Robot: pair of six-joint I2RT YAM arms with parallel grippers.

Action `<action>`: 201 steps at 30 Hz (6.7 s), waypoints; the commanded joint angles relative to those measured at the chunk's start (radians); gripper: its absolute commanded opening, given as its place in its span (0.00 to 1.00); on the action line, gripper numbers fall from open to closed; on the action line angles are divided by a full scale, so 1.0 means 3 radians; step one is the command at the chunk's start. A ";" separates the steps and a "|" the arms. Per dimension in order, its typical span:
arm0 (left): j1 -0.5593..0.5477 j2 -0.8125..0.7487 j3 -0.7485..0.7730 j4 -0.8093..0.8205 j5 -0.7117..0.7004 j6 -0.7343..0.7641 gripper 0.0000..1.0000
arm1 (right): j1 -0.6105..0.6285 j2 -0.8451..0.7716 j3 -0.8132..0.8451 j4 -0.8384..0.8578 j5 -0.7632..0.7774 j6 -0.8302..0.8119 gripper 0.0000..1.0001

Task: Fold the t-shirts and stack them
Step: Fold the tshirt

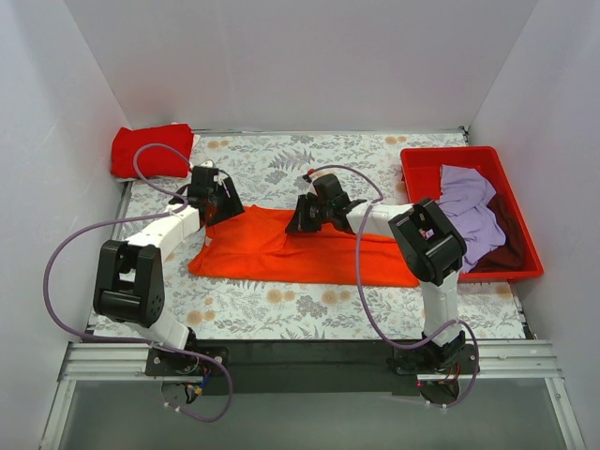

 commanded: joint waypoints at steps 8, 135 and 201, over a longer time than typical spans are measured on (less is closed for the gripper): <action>-0.0017 0.0060 0.0331 -0.0210 -0.0095 0.0006 0.64 | 0.0020 -0.0230 0.0266 -0.0600 0.0357 -0.0494 0.34; -0.1152 -0.1131 -0.0408 -0.1821 -0.0342 -0.1175 0.84 | 0.1155 -0.2961 -0.2311 -0.1625 0.0680 0.0359 0.55; -0.1766 -0.1761 -0.1208 -0.2333 0.0283 -0.1815 0.83 | 0.1579 -0.2021 -0.1702 -0.2315 0.0977 0.0610 0.49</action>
